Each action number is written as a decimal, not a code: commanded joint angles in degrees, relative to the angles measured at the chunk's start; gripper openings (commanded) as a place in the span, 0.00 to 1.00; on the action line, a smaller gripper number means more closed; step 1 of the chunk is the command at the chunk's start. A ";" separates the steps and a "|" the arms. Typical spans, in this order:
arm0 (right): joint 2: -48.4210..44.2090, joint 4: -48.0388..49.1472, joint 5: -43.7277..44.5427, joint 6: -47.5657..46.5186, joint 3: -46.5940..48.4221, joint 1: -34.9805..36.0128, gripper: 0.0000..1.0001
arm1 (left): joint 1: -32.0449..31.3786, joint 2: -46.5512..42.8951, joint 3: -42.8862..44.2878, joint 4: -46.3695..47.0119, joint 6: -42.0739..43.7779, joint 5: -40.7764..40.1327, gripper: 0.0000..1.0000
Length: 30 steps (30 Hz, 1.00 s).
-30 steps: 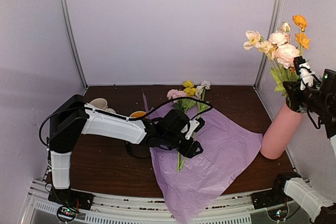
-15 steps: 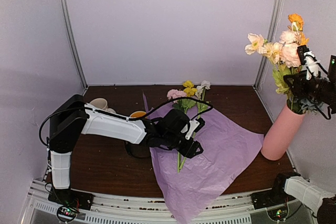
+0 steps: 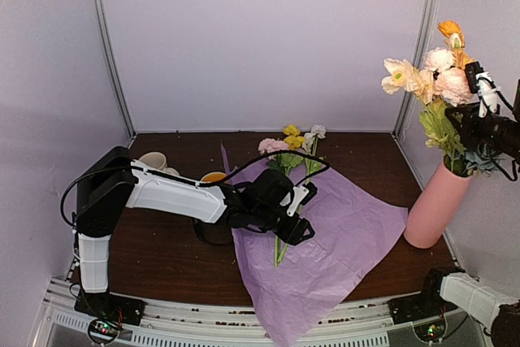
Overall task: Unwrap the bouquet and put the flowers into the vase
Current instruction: Place the fake flower in the vase.
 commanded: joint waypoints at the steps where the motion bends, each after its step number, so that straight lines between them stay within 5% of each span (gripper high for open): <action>1: -2.50 -2.64 0.55 0.86 -4.68 -0.11 0.00 | -0.22 0.86 0.73 2.40 -0.13 0.47 0.58; 12: -4.43 -1.15 2.09 0.83 -7.01 -0.16 0.01 | -0.22 0.44 0.29 2.07 -0.16 0.37 0.58; 16: -4.38 -2.39 -3.12 0.16 -1.98 -0.16 0.39 | -0.22 0.10 0.59 1.51 0.08 -0.07 0.58; 18: -4.15 -3.12 -6.00 0.41 0.45 -0.16 0.49 | -0.22 -0.24 0.85 0.91 0.50 -0.44 0.58; 25: -3.47 -8.43 -12.30 -0.95 6.84 -0.16 0.69 | -0.22 -2.83 2.45 -4.24 2.41 -3.29 0.58; 30: -5.07 -14.14 -10.73 -4.68 8.56 -0.16 0.74 | 0.48 -5.07 4.44 -10.80 1.72 -7.83 0.58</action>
